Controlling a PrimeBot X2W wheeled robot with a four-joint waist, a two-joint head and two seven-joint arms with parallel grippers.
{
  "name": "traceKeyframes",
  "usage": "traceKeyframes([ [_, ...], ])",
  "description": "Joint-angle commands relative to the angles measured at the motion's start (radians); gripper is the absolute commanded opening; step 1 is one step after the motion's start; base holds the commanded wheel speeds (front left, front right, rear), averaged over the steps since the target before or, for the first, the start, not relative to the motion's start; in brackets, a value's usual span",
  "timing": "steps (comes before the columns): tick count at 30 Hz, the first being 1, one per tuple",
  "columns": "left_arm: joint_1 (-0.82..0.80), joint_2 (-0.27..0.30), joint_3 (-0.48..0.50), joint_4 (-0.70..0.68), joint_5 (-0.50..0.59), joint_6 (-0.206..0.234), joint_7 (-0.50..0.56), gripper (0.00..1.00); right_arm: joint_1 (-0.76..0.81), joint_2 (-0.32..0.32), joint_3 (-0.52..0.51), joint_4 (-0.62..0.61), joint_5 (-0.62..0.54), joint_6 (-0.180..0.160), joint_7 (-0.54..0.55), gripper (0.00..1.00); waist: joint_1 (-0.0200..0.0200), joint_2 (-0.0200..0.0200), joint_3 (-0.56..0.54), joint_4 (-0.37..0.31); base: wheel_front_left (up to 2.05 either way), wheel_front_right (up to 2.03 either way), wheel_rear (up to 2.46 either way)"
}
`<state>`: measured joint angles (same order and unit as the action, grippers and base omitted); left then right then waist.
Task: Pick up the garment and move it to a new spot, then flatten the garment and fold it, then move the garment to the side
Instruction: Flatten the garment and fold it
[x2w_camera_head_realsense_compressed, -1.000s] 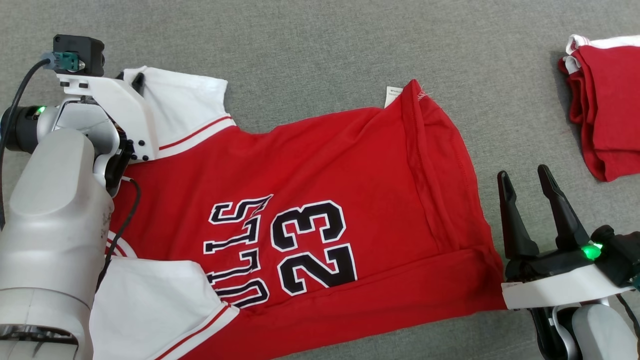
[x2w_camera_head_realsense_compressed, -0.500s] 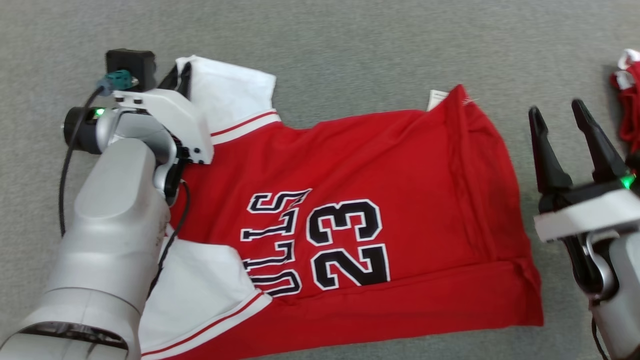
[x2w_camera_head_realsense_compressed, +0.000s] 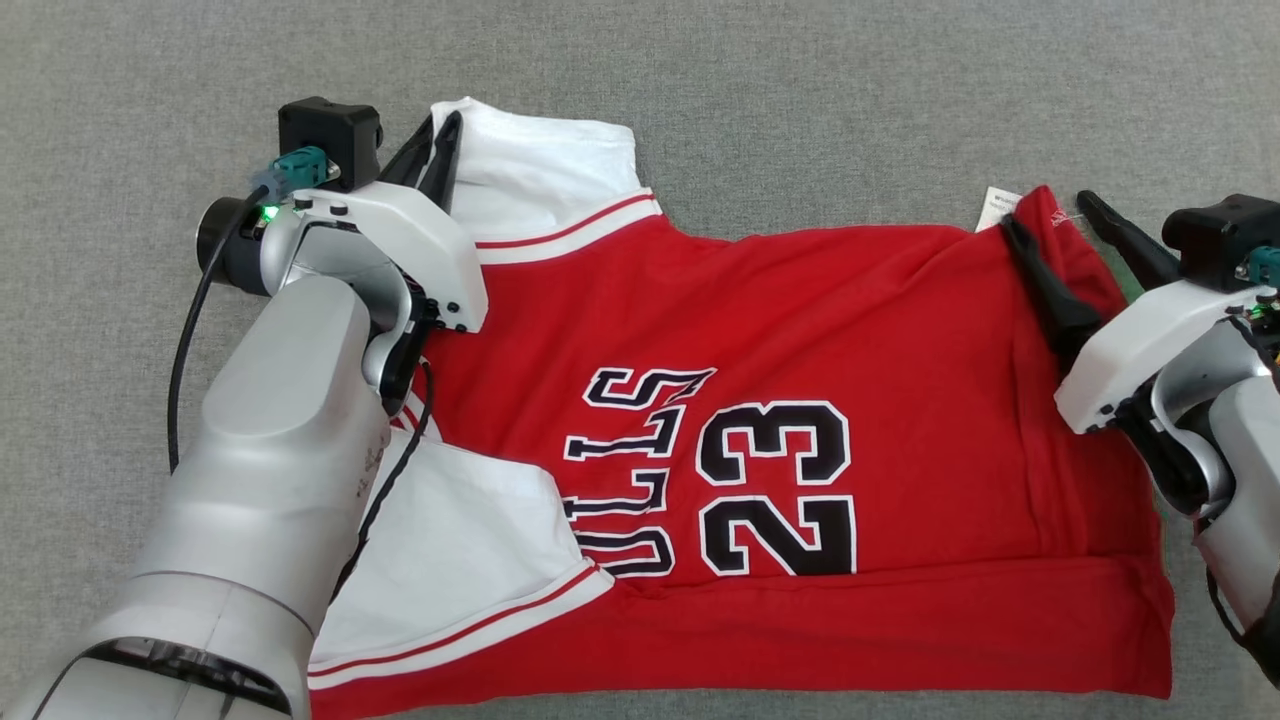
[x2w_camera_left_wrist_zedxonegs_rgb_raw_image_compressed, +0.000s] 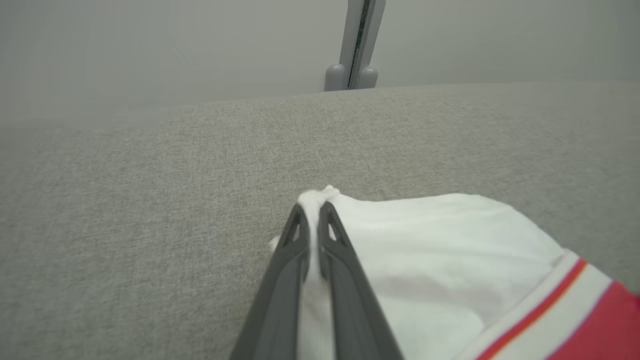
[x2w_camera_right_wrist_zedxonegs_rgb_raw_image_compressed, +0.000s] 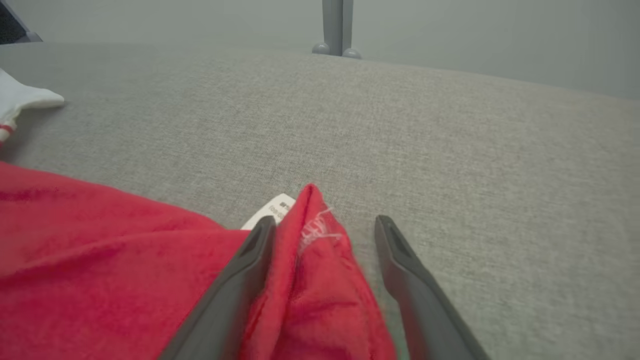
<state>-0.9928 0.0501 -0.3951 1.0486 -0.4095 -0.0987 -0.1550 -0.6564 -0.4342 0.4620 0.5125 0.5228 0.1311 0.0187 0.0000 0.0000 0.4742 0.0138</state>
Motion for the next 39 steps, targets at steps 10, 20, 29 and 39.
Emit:
traceKeyframes([
  [10,-0.014,0.003,-0.077,-0.011,-0.088,0.042,-0.026,0.00,-0.010,-0.053,0.019,-0.006,0.094,-0.001,0.134,0.00,0.0000,0.0000,-0.004,0.000,0.00,0.00,0.00],
  [20,0.030,0.033,-0.046,-0.078,-0.099,0.068,-0.106,0.00,0.033,-0.058,-0.052,-0.066,0.138,-0.002,-0.042,0.00,0.0000,0.0000,-0.040,0.004,0.00,0.00,0.00],
  [29,0.289,0.111,0.067,-0.453,-0.063,0.132,-0.110,0.00,0.148,-0.053,-0.088,-0.131,0.231,-0.002,-0.117,0.00,0.0000,0.0000,-0.095,0.004,0.00,0.00,0.00],
  [39,0.771,0.157,0.108,-0.924,-0.067,0.269,-0.064,0.00,0.400,-0.081,-0.103,-0.271,0.282,-0.001,-0.260,0.00,0.0000,0.0000,-0.154,0.014,0.00,0.00,0.00],
])
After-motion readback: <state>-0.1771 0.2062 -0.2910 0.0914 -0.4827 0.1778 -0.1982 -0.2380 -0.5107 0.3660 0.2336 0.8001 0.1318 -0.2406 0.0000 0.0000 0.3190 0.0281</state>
